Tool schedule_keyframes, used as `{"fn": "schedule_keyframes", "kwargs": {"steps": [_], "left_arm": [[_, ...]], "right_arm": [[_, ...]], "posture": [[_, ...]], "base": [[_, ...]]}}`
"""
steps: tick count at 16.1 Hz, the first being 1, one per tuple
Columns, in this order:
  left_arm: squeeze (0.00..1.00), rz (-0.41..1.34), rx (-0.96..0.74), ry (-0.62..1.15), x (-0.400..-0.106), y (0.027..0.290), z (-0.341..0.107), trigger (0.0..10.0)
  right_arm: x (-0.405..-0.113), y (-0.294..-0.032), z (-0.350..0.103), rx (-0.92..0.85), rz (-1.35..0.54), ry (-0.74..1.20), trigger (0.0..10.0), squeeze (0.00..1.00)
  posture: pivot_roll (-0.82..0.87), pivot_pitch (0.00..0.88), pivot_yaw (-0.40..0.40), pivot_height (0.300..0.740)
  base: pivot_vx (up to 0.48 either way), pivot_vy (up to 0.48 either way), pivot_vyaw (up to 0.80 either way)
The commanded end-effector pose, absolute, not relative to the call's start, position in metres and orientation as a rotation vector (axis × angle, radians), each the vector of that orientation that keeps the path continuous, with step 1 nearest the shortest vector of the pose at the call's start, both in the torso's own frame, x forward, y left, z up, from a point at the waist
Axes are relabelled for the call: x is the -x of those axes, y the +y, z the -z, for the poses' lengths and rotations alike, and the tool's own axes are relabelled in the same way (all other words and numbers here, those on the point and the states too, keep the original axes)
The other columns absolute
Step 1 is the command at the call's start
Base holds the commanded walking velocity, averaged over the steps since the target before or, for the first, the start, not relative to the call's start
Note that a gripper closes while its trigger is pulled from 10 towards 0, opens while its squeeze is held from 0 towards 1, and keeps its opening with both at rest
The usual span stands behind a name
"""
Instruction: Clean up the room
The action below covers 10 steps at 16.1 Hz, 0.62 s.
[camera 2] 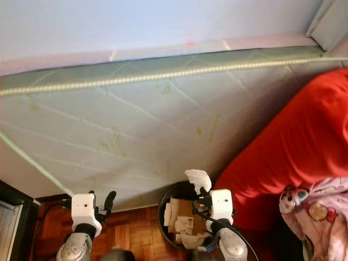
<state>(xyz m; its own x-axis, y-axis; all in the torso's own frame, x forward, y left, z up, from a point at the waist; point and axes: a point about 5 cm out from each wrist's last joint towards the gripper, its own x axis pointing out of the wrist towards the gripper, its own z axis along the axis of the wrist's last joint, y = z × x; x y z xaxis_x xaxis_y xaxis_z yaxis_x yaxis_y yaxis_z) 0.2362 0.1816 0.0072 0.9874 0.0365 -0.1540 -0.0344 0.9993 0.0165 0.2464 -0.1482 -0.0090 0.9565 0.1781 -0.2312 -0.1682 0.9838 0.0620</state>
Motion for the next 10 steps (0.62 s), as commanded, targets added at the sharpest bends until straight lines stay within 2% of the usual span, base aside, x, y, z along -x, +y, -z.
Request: {"fn": "schedule_keyframes", "kwargs": {"steps": [1, 10], "left_arm": [[0.0, -0.047, -0.011, 0.174, -0.231, 0.1818, -0.0034, 10.0], [0.0, -0.049, -0.009, 0.176, -0.2318, 0.1826, -0.0035, 10.0]], "right_arm": [[-0.2424, -0.1487, 0.0141, -0.04, -0.181, 0.263, 10.0, 0.0], [-0.2433, -0.1424, 0.0225, -0.022, -0.212, 0.335, 10.0, 0.0]], "posture": [[0.01, 0.196, -0.026, 0.665], [0.02, 0.196, -0.025, 0.665]], "base": [[0.0, 0.0, 0.0], [0.0, 0.0, 0.0]]}}
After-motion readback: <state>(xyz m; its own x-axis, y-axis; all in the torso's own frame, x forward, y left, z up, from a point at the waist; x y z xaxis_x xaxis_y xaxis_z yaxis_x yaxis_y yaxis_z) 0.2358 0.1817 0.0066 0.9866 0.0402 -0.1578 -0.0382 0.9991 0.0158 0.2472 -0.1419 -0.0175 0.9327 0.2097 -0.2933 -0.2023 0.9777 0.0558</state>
